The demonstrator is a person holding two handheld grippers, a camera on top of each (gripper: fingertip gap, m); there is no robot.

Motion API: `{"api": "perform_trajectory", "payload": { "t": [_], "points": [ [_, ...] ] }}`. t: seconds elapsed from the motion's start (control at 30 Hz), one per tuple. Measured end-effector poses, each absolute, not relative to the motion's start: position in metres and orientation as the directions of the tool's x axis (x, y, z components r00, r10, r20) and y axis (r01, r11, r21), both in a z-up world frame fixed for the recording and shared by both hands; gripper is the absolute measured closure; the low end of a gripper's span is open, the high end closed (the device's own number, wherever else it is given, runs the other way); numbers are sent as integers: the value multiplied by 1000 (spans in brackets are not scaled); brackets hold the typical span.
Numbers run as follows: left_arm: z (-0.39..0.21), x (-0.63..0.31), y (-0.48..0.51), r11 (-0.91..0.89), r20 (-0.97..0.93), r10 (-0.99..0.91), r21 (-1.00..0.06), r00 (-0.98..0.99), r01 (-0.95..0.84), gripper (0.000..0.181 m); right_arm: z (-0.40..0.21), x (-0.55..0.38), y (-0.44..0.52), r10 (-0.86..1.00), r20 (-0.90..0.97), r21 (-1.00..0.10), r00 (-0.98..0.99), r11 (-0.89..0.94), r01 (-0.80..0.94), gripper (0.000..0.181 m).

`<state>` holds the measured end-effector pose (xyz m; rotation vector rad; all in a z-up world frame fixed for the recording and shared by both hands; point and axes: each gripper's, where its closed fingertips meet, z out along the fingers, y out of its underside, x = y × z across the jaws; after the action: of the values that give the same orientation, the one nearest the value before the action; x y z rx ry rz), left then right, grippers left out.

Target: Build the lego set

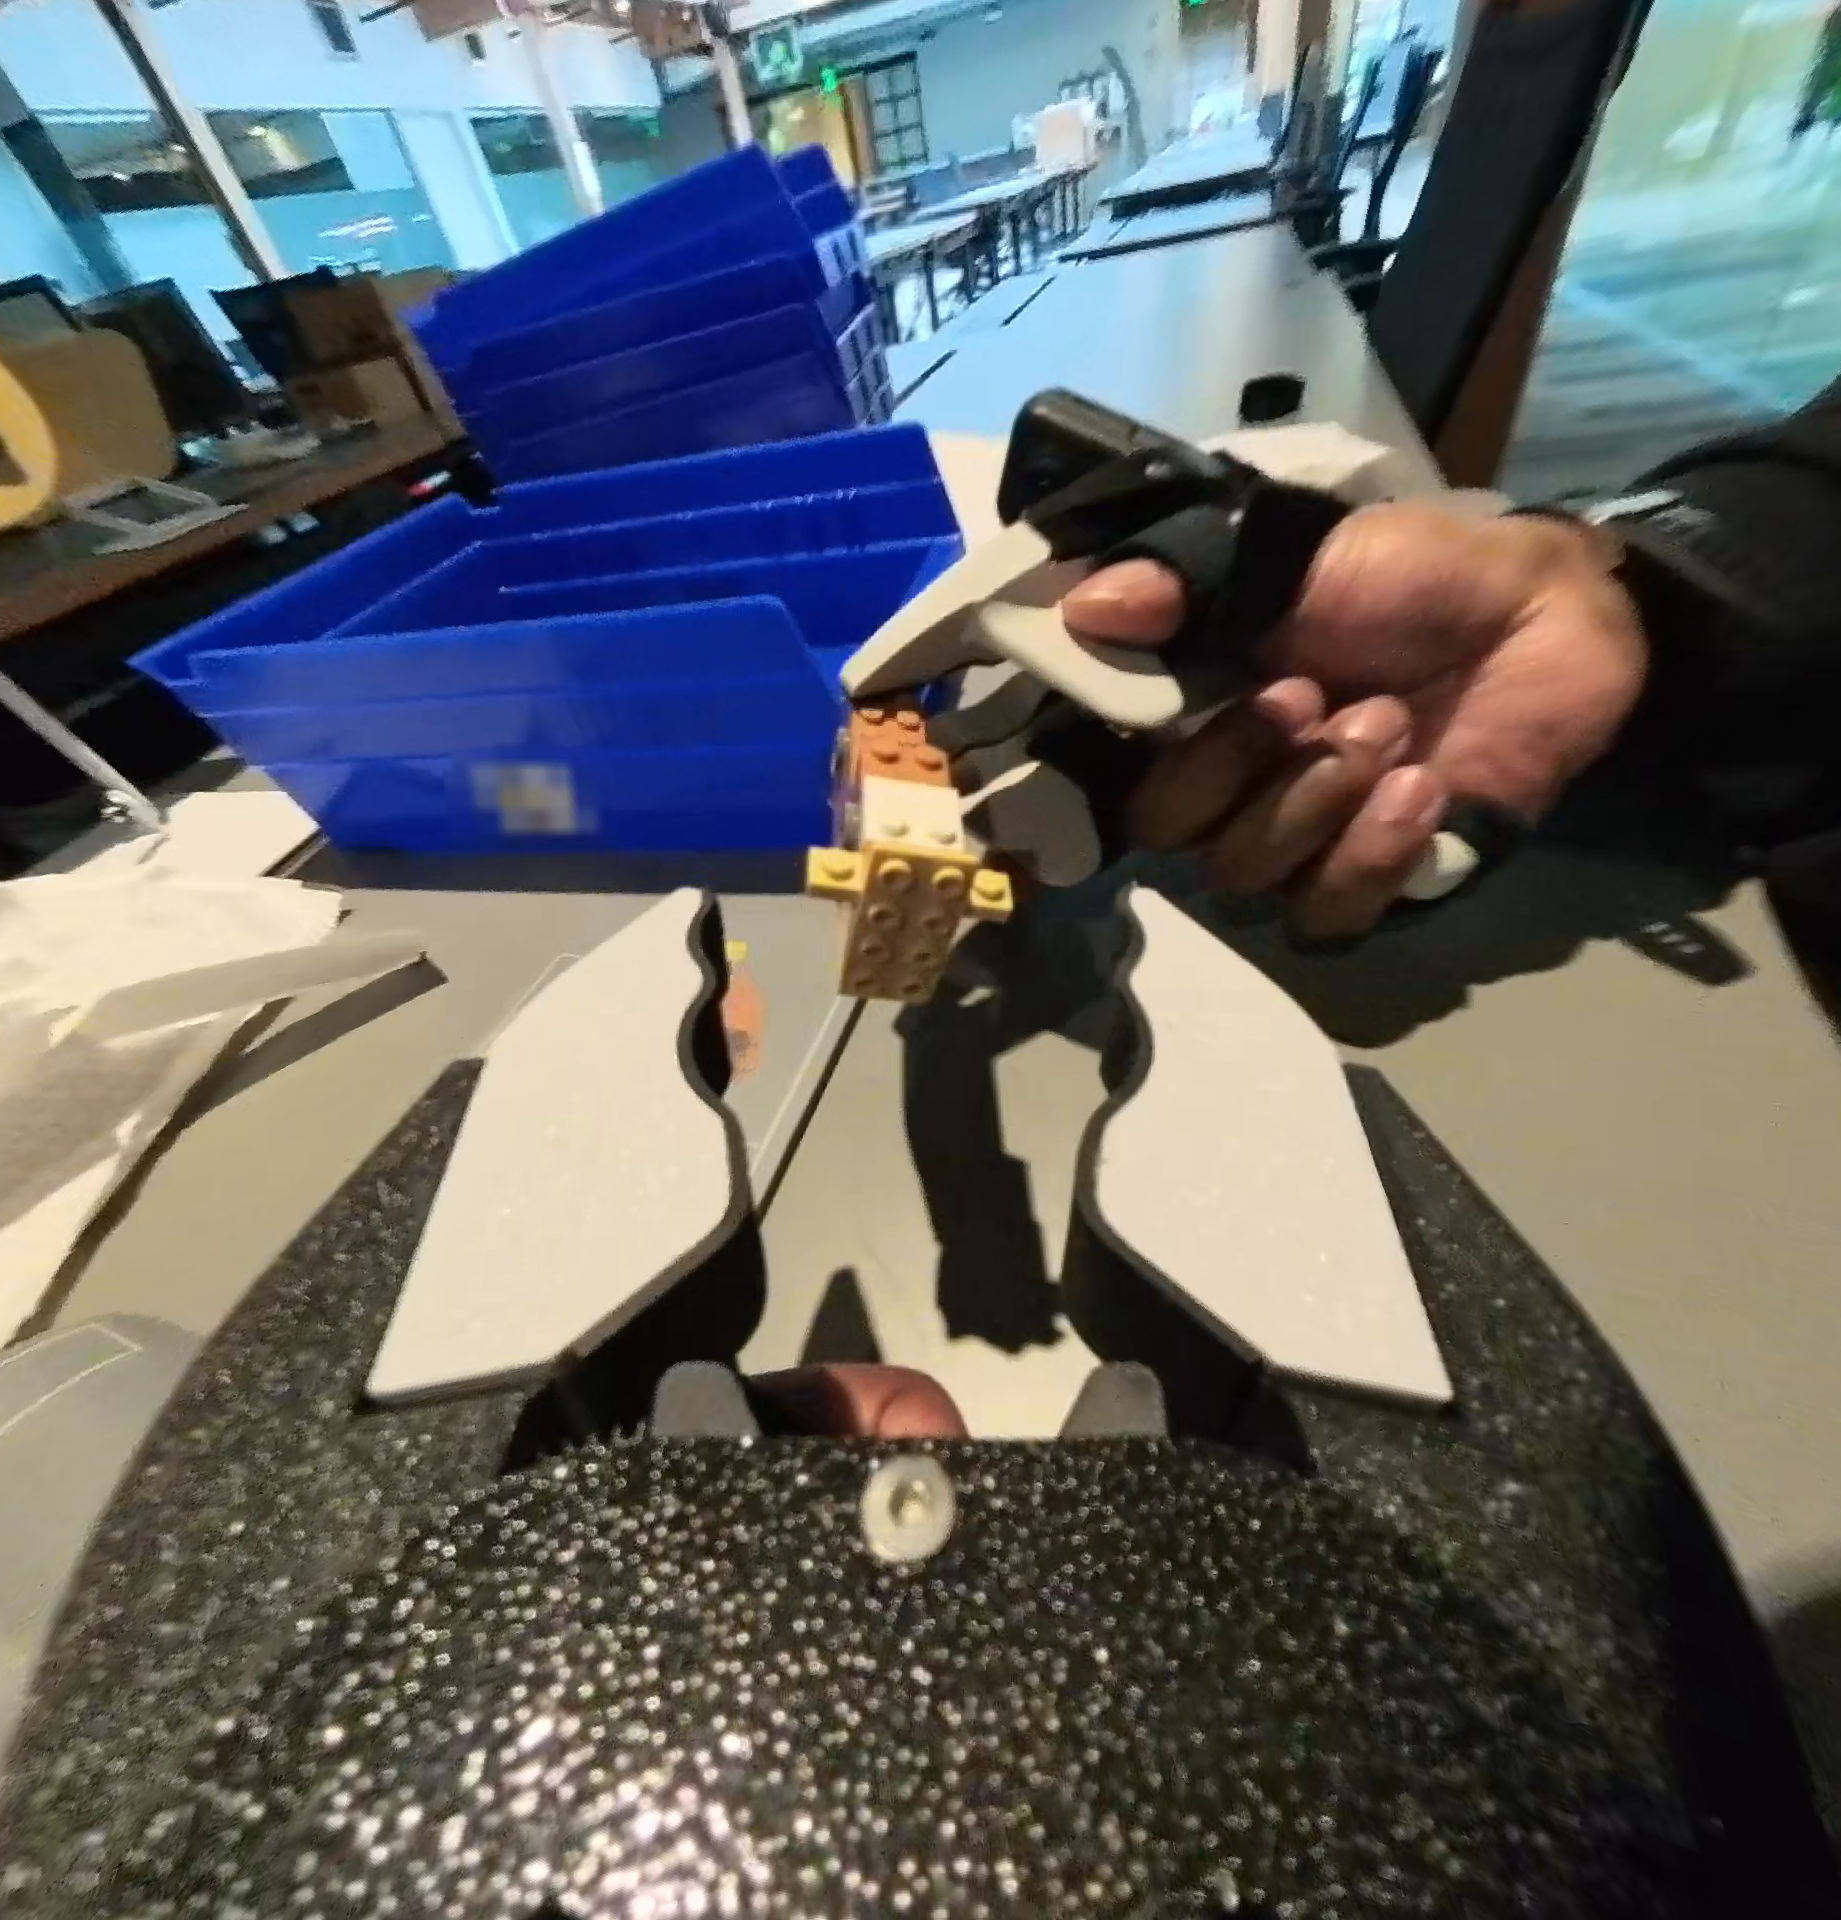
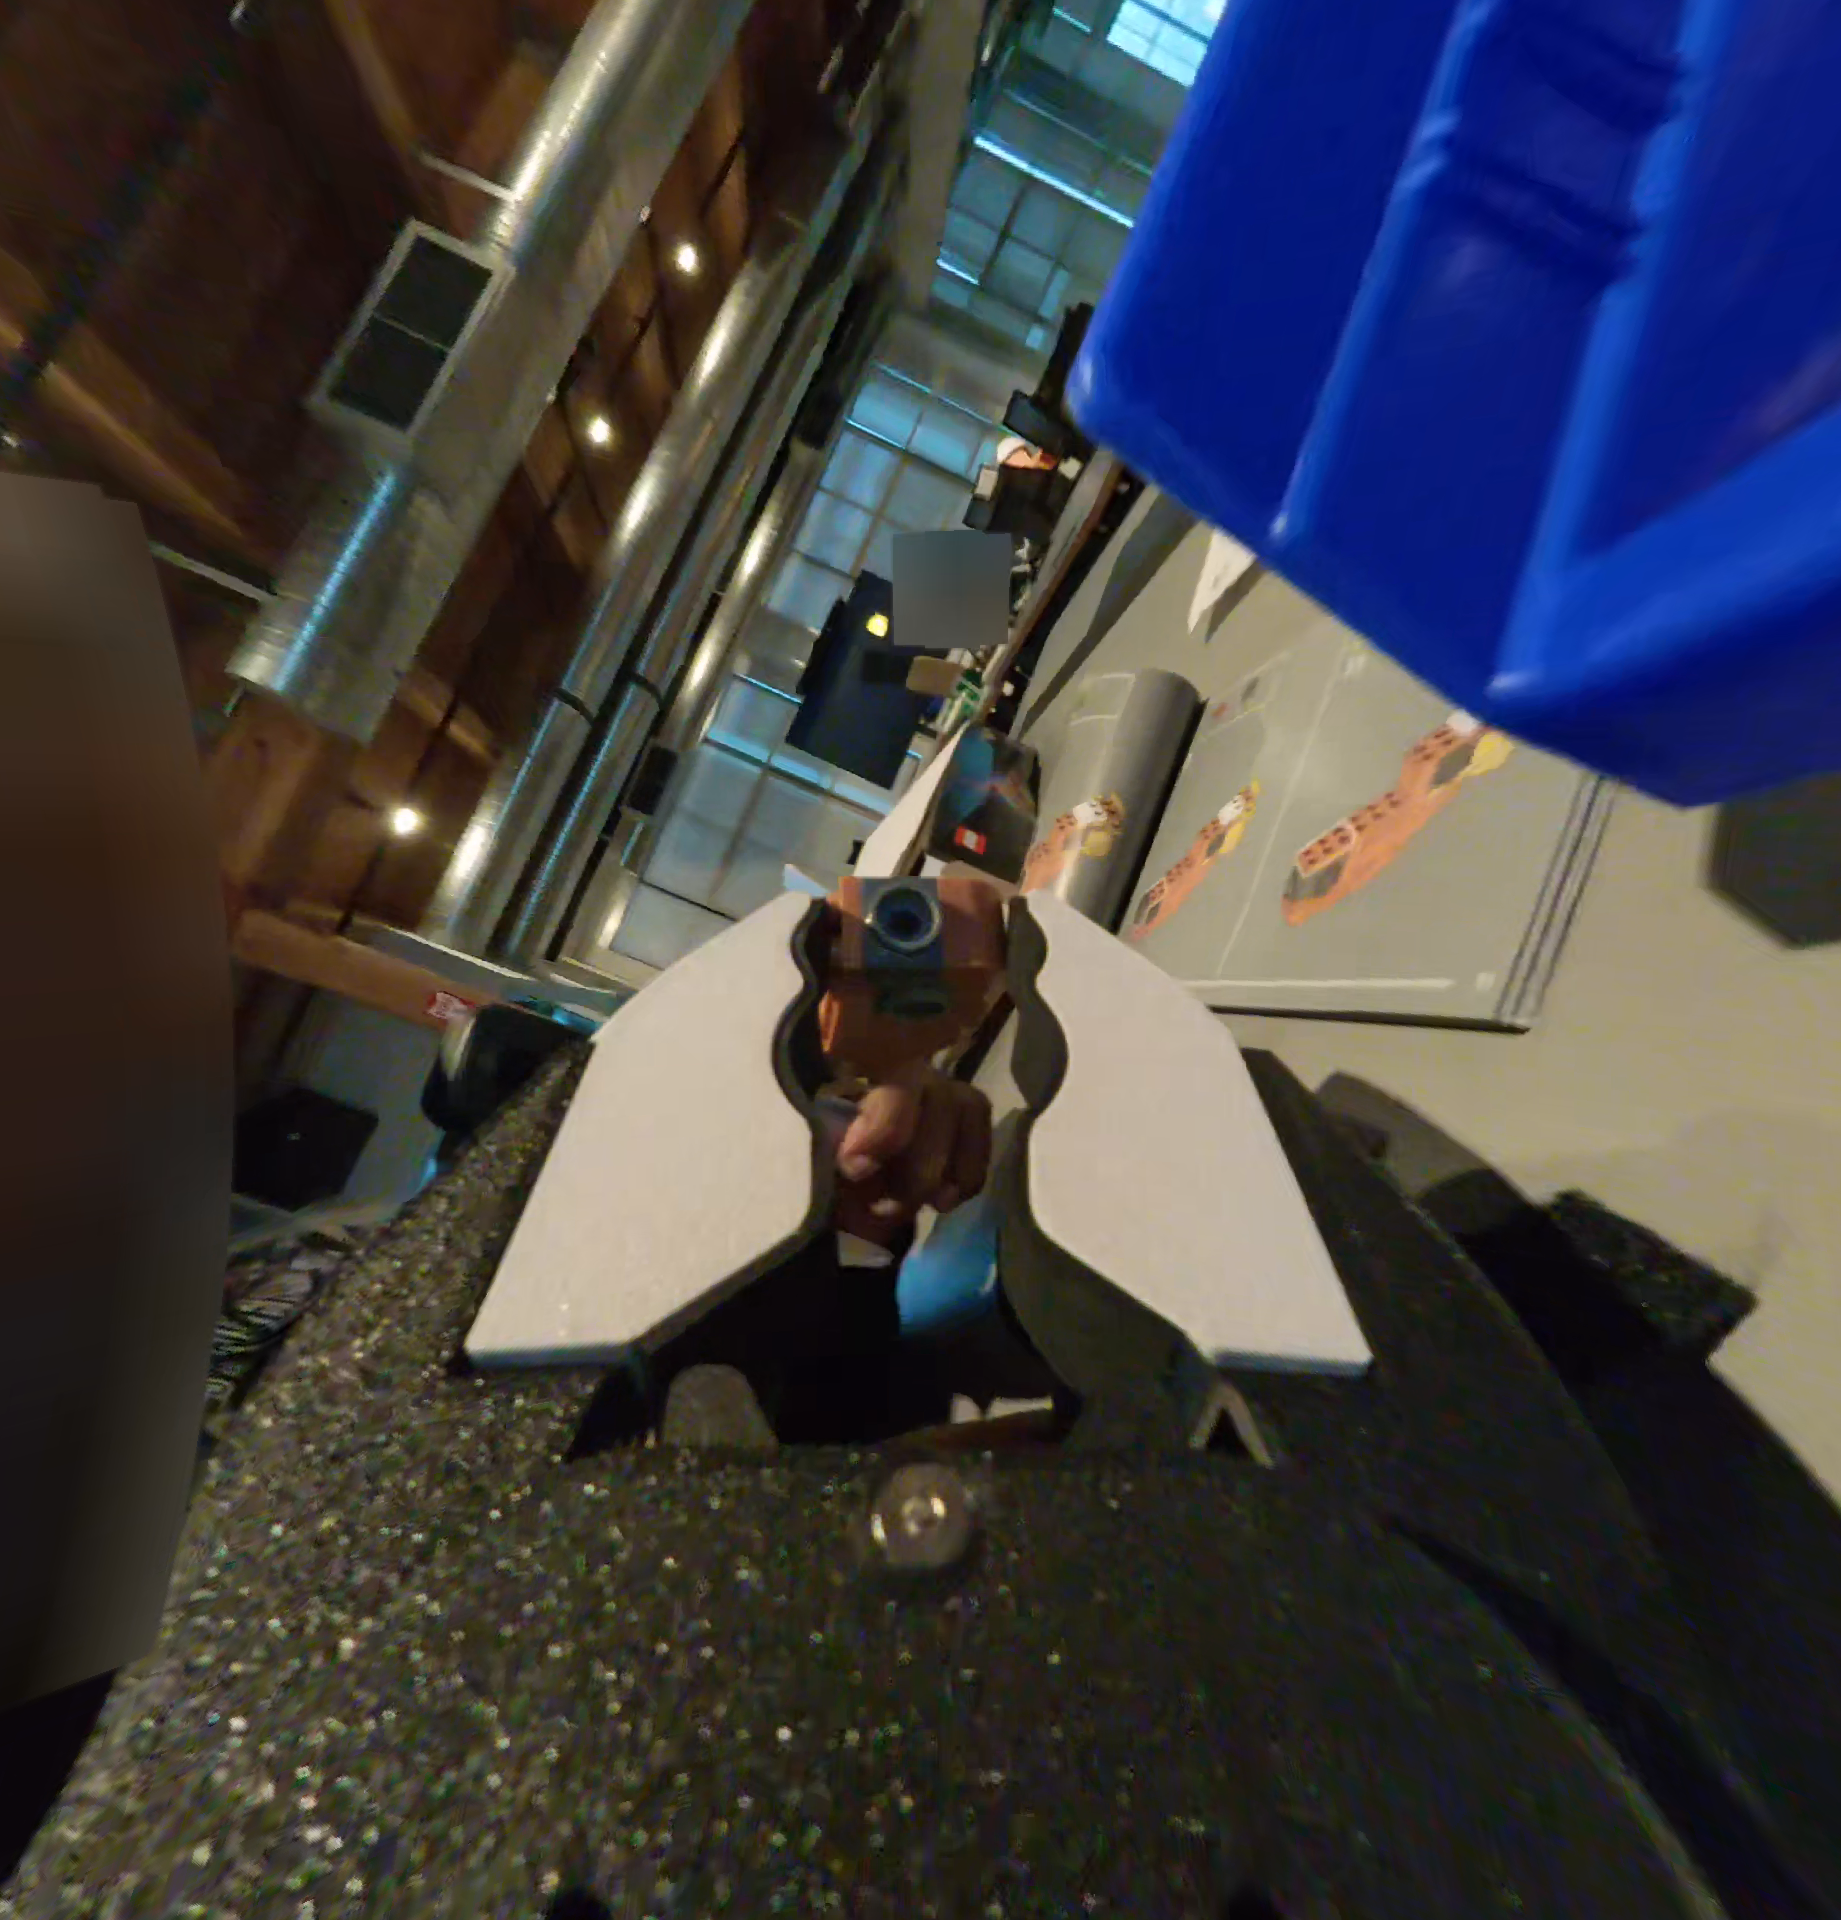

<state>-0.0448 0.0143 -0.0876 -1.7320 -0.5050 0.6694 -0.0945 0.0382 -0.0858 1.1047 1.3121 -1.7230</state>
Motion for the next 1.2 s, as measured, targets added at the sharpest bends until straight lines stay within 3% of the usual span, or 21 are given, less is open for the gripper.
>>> {"api": "perform_trajectory", "payload": {
  "t": [0.4, 0.5, 0.6, 0.67, 0.73, 0.83, 0.97, 1.2],
  "points": [
    [-72, -49, 26, -237, -307, 680, -951, 666, -196, 158, -75, -67, 26, -169, -923, -310, -345, -205, 929, 148],
    [-70, -49, 27, -227, -299, 672, -954, 678, -196, 159, -73, -66, 25, -181, -913, -331, -365, -194, 923, 149],
    [-67, -48, 26, -152, -204, 670, -979, 714, -137, 160, -70, -64, 25, -172, -879, -419, -444, -164, 893, 147],
    [-64, -48, 25, -32, -51, 652, -999, 757, -40, 159, -68, -63, 27, -148, -824, -534, -547, -123, 837, 129],
    [-67, -48, 25, 92, 150, 589, -989, 794, 119, 159, -65, -68, 35, -93, -702, -700, -707, -93, 708, 121],
    [-67, -51, 24, 239, 390, 483, -920, 784, 310, 159, -68, -65, 41, -63, -407, -913, -911, 60, 404, 126],
    [-79, -51, 25, 220, 458, 469, -889, 755, 402, 159, -76, -48, 37, -170, -214, -957, -962, 232, 172, 133],
    [-79, -43, 27, 178, 412, 448, -911, 794, 372, 159, -96, -36, 26, -247, -216, -924, -945, 365, 116, 151]
  ]
}}
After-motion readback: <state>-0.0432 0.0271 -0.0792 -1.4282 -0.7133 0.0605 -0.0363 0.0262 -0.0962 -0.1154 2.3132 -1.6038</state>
